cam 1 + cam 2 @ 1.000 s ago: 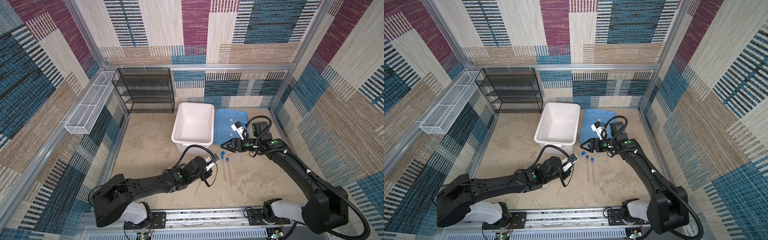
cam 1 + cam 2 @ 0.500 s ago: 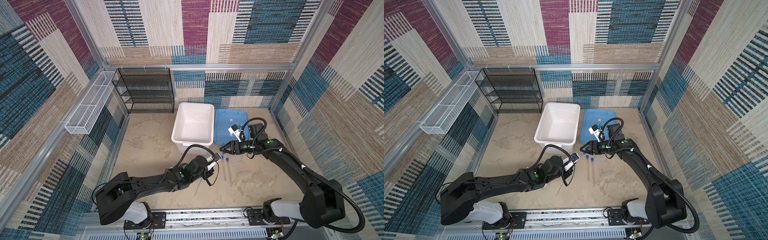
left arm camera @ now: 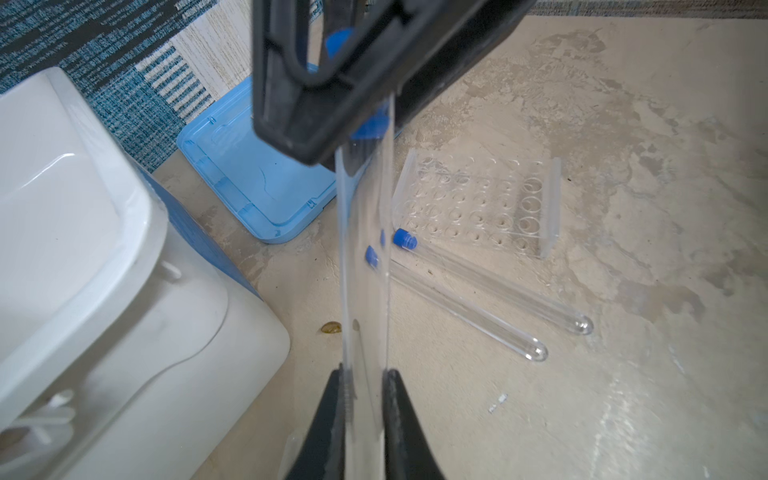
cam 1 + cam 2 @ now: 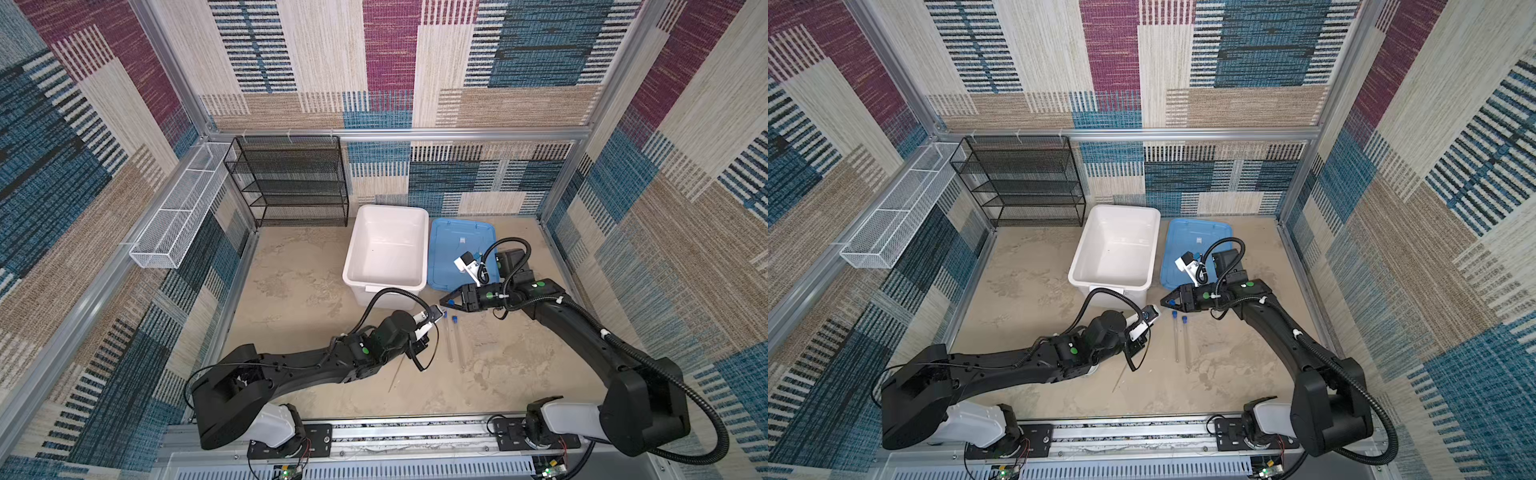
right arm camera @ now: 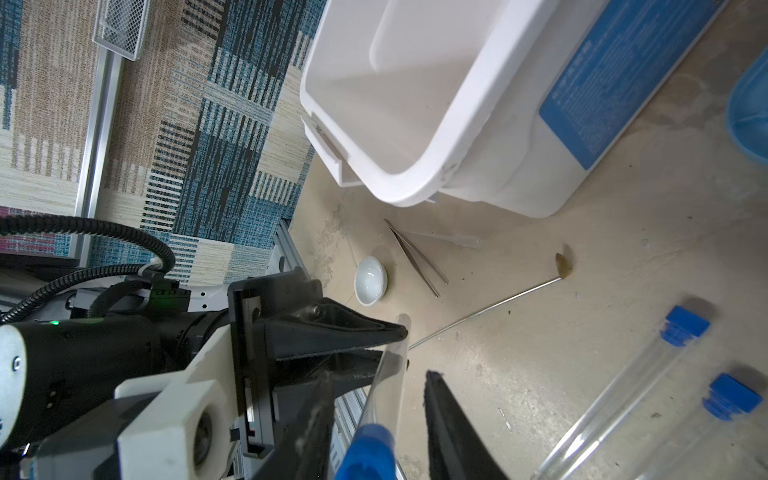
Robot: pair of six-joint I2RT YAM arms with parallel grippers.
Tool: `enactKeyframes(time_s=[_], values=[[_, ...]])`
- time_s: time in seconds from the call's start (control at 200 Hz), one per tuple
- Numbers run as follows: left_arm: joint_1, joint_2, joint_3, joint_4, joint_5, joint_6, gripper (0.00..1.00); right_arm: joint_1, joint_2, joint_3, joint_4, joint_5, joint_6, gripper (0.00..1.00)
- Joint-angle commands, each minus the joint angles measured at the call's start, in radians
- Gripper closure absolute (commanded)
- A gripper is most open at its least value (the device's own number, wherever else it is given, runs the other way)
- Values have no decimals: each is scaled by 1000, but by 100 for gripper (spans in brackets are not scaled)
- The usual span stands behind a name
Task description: Organize the chemistry lab equipment
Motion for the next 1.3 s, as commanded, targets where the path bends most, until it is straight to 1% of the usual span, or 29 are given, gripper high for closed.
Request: enactKeyframes(time_s=[0.0, 0.14, 0.26, 0.491, 0.796, 0.856, 0.896, 0.952, 0.962, 0.992, 1.002, 1.007, 1.022, 1.032, 1.042, 1.047, 1.057, 1.077, 1.132, 1.202, 1.292], values=[[-1, 6, 13, 13, -4, 27, 87, 3, -1, -4, 12, -10, -9, 65], [-1, 13, 16, 10, -14, 34, 87, 3, -3, -8, 12, -10, -10, 68], [-1, 15, 20, 7, -13, 33, 87, 2, -3, -9, 13, -10, -9, 73], [0, 12, 24, -7, -19, 32, 88, 2, -3, -15, 21, -9, -6, 80], [-3, 15, 24, -7, -32, 28, 87, 2, -5, -20, 26, -15, -4, 81], [-3, 12, 24, -5, -38, 30, 84, 3, -4, -18, 27, -15, -4, 82], [-3, 11, 24, -5, -39, 33, 81, 2, -3, -18, 27, -15, -4, 82], [-3, 9, 26, -7, -37, 35, 72, 3, -4, -18, 28, -15, -5, 82], [-3, 9, 26, -9, -36, 35, 68, 2, -3, -18, 28, -15, -4, 82], [-3, 9, 28, -11, -29, 37, 54, 2, -2, -17, 28, -15, -4, 82], [-3, 9, 29, -12, -25, 38, 48, 2, -2, -17, 28, -17, -5, 82], [-3, 9, 28, -12, -24, 38, 46, 2, -2, -17, 29, -17, -5, 82], [-3, 9, 28, -15, -19, 39, 34, 2, -2, -17, 30, -17, -4, 82], [-2, 9, 30, -17, -17, 38, 28, 2, -3, -18, 31, -16, -4, 82], [-3, 10, 30, -17, -17, 37, 12, 2, -3, -19, 31, -15, -4, 82], [-4, 10, 31, -20, -17, 35, 7, 2, -3, -19, 31, -15, -4, 82], [-4, 11, 33, -24, -17, 31, 2, 2, -2, -18, 33, -15, -5, 83], [-3, 12, 40, -34, -19, 22, 1, 2, -1, -17, 33, -15, -4, 83], [-6, 13, 59, -69, -23, 1, 1, 2, 0, -18, 34, -14, -4, 83], [-7, 8, 67, -90, 13, -11, 1, 2, 4, -16, 33, -12, -5, 83], [-8, 9, 72, -97, 32, -49, 1, 2, 7, -16, 33, -12, -4, 83]])
